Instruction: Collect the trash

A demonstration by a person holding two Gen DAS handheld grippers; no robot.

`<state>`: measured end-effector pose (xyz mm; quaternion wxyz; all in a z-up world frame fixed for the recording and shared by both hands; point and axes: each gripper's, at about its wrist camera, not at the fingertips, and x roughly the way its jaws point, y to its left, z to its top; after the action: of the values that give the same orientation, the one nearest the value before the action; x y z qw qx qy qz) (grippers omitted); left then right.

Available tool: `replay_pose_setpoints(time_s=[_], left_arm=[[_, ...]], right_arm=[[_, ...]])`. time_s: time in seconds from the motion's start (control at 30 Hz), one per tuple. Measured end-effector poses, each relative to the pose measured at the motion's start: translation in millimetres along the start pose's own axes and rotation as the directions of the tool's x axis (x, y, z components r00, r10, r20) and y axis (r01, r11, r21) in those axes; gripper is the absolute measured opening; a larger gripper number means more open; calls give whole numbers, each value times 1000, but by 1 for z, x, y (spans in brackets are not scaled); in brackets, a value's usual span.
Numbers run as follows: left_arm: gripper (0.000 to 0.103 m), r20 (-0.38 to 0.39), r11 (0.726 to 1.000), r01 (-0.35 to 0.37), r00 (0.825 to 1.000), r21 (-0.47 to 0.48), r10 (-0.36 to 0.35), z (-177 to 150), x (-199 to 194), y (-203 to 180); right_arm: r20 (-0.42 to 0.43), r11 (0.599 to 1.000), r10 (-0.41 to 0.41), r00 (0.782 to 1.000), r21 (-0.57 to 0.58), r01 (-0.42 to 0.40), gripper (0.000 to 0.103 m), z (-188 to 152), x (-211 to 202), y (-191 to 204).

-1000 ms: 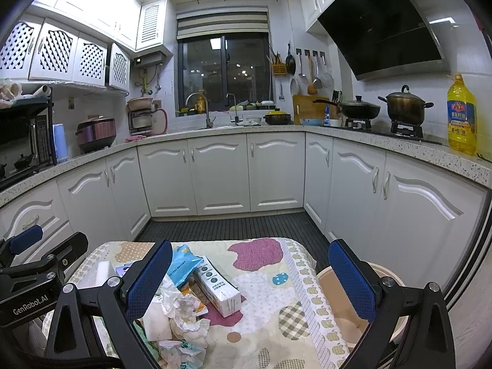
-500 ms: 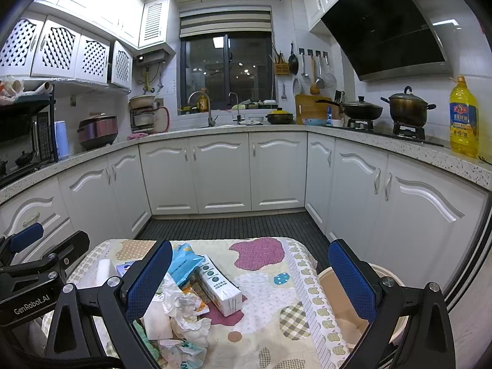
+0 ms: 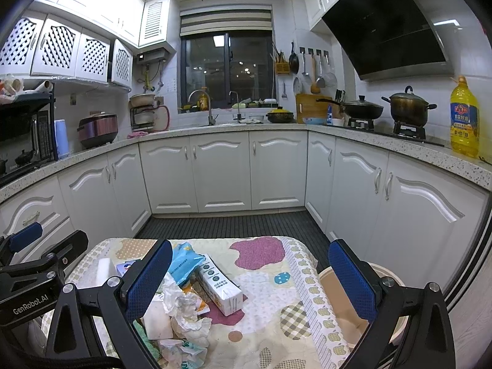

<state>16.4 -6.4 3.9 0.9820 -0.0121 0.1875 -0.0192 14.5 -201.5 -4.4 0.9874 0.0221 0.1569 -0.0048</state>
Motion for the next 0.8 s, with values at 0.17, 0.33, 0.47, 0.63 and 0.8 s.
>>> replay_pose_setpoints(time_s=[0.17, 0.33, 0.47, 0.63, 0.8], left_arm=[[102, -1, 1000, -1, 1000, -1, 1, 0, 0, 1], [102, -2, 1000, 0, 1000, -1, 0, -1, 0, 1], [102, -3, 1000, 0, 1000, 0, 0, -1, 0, 2], [102, -11, 1000, 1, 1000, -3, -1, -6, 1, 7], [102, -26, 1000, -7, 1000, -6, 7, -10, 6, 9]], right_arm=[[-1, 1000, 0, 1000, -1, 0, 101, 0, 0, 0], [-7, 1000, 3, 1000, -6, -3, 101, -1, 2, 1], [-12, 1000, 6, 1000, -8, -6, 101, -1, 2, 2], [-20, 1000, 15, 1000, -17, -15, 101, -4, 5, 4], [-25, 999, 20, 999, -28, -20, 101, -4, 5, 5]])
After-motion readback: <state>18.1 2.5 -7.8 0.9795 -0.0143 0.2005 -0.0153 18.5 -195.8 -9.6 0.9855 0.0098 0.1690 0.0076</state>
